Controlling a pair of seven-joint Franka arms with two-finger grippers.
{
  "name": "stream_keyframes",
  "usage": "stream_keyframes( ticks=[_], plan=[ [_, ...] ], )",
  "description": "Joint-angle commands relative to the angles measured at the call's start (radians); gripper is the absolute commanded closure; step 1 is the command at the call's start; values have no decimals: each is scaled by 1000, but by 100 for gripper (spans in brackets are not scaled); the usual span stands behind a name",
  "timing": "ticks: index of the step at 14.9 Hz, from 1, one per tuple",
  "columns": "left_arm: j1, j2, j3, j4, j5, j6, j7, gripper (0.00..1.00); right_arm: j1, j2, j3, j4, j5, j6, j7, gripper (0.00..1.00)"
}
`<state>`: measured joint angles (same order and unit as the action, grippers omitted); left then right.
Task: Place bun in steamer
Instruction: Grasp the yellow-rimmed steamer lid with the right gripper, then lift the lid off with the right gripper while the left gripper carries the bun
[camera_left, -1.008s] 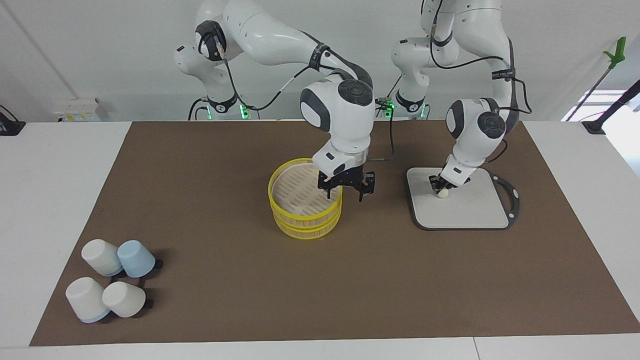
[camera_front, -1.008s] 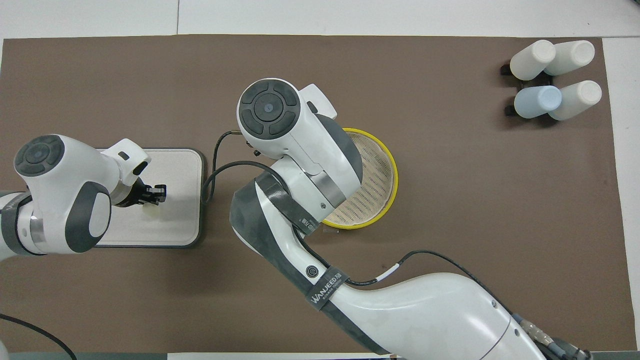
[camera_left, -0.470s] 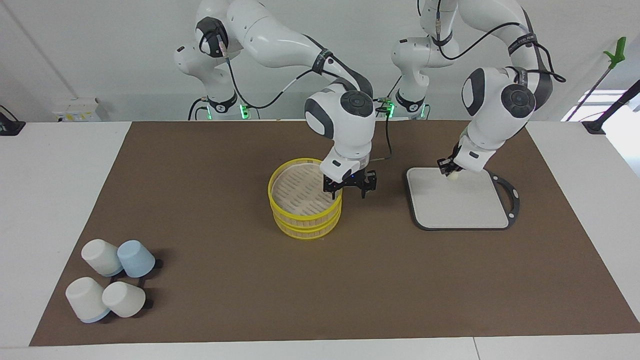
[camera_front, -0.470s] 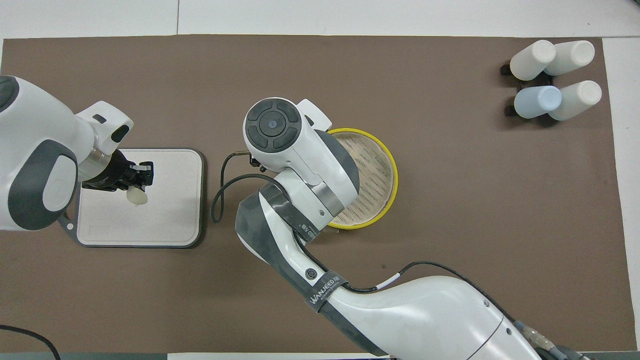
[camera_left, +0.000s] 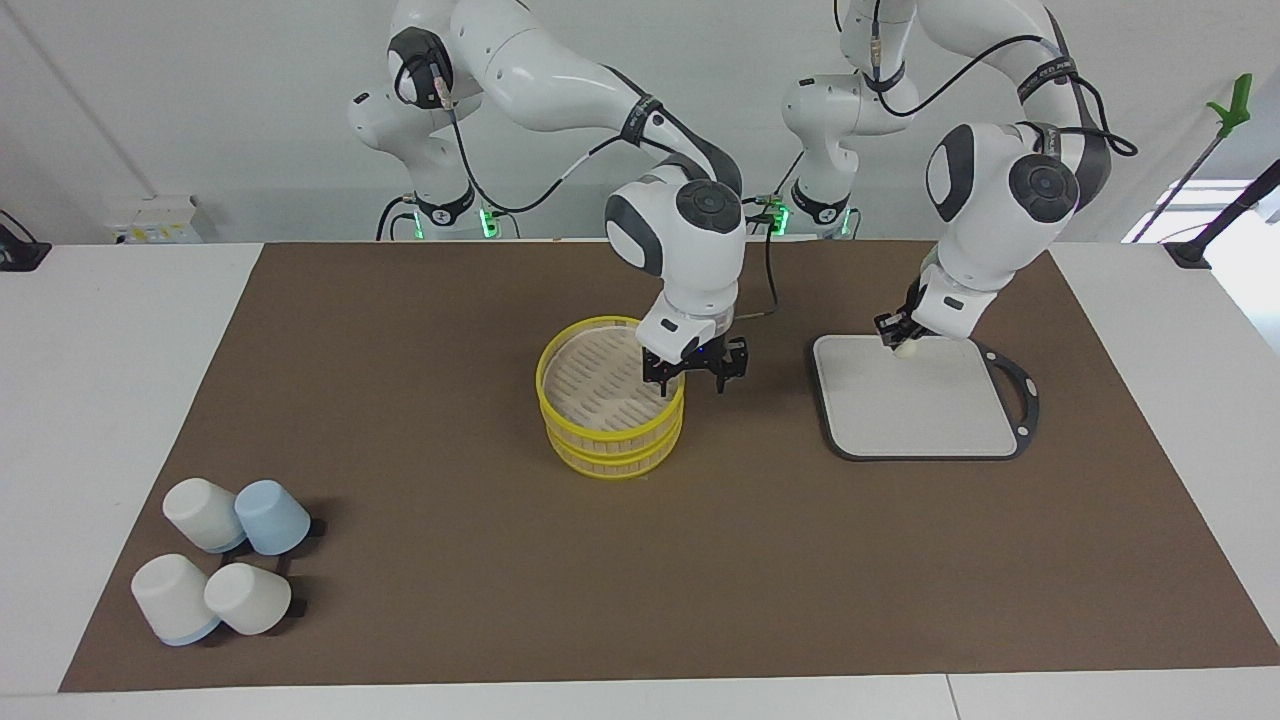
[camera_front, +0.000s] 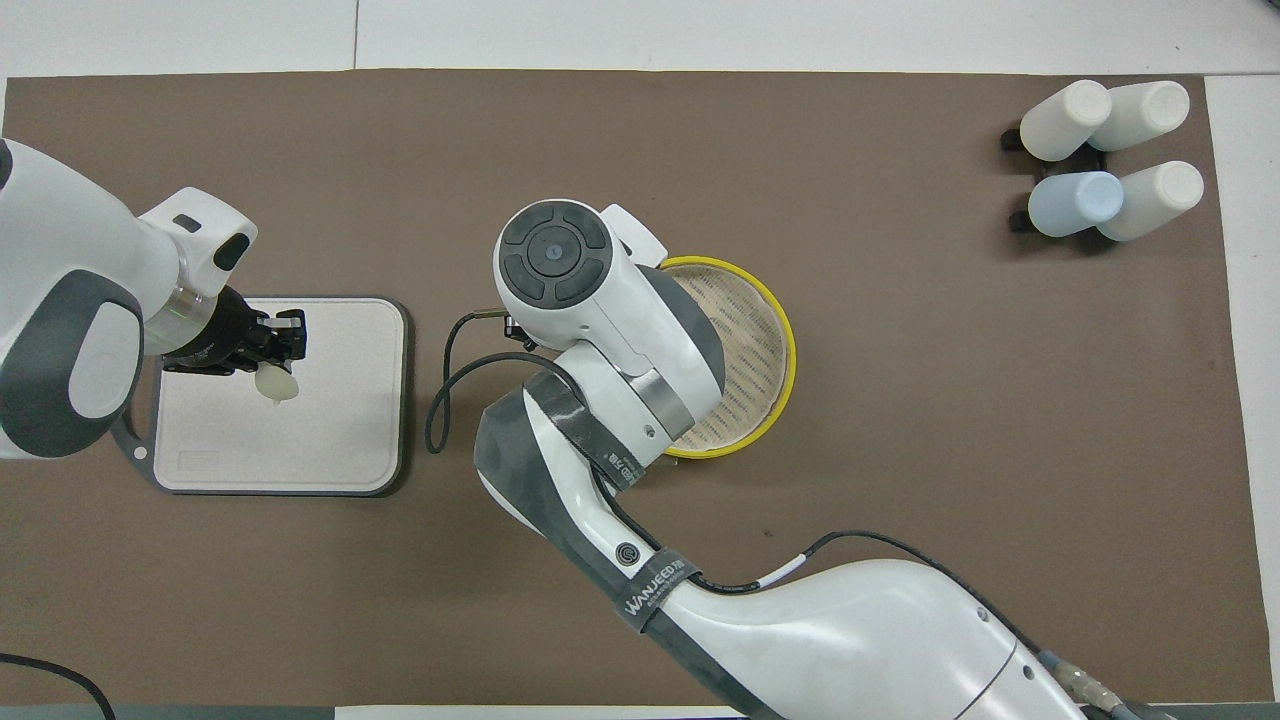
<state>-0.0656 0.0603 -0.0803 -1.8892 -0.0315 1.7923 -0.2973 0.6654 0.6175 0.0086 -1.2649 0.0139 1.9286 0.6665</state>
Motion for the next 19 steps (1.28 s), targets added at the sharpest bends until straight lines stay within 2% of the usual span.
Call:
stream_keyframes(
  ticks=[1, 7, 12, 15, 19],
  plan=[
    [-7, -8, 2, 10, -16, -25, -17, 96, 5, -32, 4, -47, 14, 26, 24, 100],
    [-7, -8, 2, 10, -16, -21, -37, 95, -17, -36, -4, -28, 11, 3, 19, 100],
    [-19, -5, -50, 42, -39, -30, -153, 95, -121, -79, -4, 65, 6, -143, -92, 100],
    [-40, 10, -94, 110, -44, -68, -273, 95, -206, -130, 1, 67, 11, -154, -197, 100],
    [-212, 99, -148, 232, -79, -56, -590, 95, -369, -162, -6, 67, -2, -241, -485, 100]
  ],
)
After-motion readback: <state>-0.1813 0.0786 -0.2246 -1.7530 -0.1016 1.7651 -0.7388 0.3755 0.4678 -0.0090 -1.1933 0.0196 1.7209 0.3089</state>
